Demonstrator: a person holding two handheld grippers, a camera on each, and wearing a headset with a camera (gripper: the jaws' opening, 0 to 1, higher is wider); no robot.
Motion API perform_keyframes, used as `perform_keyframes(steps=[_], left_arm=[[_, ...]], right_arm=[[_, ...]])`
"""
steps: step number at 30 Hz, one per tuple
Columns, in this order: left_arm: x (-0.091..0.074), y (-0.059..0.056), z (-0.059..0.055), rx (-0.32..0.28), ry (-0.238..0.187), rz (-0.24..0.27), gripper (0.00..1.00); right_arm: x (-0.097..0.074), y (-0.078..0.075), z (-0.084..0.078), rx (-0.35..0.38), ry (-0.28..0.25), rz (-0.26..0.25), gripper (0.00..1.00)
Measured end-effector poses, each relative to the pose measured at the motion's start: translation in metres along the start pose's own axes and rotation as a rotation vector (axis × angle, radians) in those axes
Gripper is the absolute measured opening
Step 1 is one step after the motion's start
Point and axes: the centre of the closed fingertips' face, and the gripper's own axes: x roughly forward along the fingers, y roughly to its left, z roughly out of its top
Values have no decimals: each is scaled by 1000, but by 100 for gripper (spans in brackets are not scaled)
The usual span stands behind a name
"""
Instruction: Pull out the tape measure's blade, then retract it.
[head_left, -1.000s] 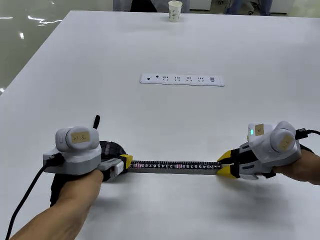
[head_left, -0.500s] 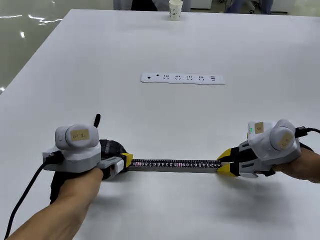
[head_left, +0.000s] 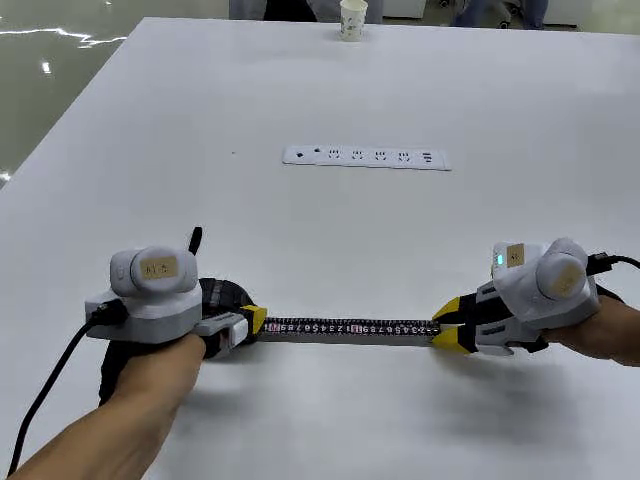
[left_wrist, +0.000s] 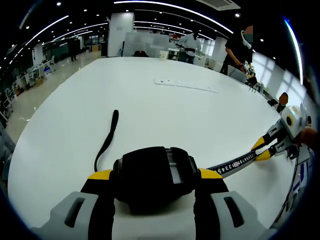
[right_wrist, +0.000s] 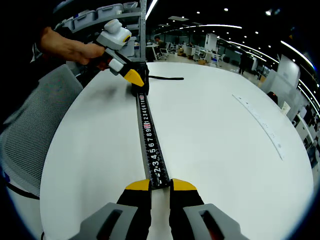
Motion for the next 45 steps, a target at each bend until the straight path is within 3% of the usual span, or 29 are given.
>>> perform_keyframes(steps=[45], left_arm=[[-1, 0, -1, -9, 14, -23, 59]], right_arm=[[28, 6, 29, 0, -26, 31, 9]])
